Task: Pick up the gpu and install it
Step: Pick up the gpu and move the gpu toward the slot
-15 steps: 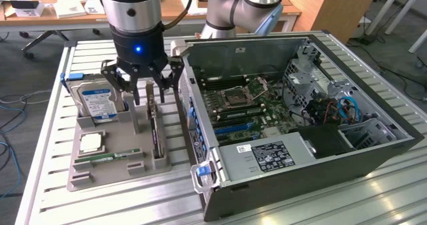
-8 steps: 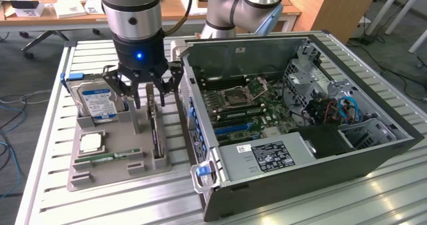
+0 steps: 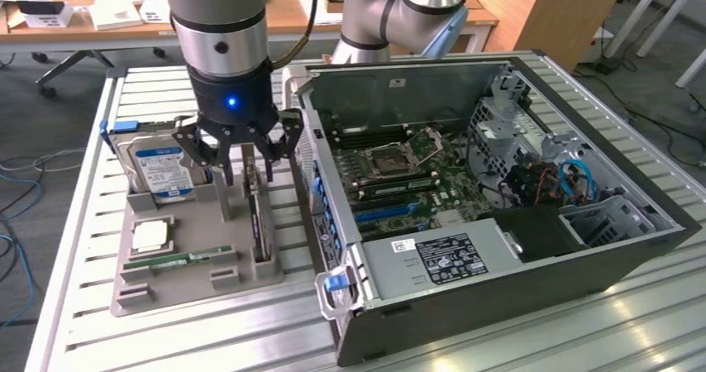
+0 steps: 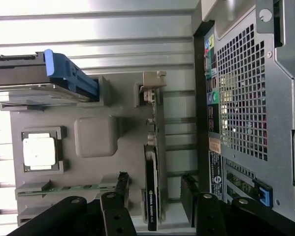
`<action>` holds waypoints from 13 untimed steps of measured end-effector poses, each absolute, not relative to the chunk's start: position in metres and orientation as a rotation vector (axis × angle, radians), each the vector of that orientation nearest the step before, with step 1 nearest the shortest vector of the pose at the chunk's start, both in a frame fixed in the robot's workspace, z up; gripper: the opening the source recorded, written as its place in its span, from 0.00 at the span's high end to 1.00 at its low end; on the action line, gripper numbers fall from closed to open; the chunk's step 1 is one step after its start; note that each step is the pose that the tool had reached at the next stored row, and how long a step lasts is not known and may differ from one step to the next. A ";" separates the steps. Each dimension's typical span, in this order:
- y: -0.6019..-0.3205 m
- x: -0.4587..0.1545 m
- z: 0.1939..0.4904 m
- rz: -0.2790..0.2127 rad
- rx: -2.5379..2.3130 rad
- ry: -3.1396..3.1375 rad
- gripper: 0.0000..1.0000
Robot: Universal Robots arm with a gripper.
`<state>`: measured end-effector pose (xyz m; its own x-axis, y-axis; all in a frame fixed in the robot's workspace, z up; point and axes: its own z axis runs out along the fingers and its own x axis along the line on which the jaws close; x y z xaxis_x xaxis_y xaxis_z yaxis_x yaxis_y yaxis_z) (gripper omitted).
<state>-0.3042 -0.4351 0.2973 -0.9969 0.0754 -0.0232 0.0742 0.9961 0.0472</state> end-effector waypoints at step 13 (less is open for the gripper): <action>-0.435 -0.304 0.279 0.072 0.117 3.114 0.45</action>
<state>-0.3043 -0.4351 0.2793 -0.9969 0.0754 -0.0231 0.0743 0.9961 0.0472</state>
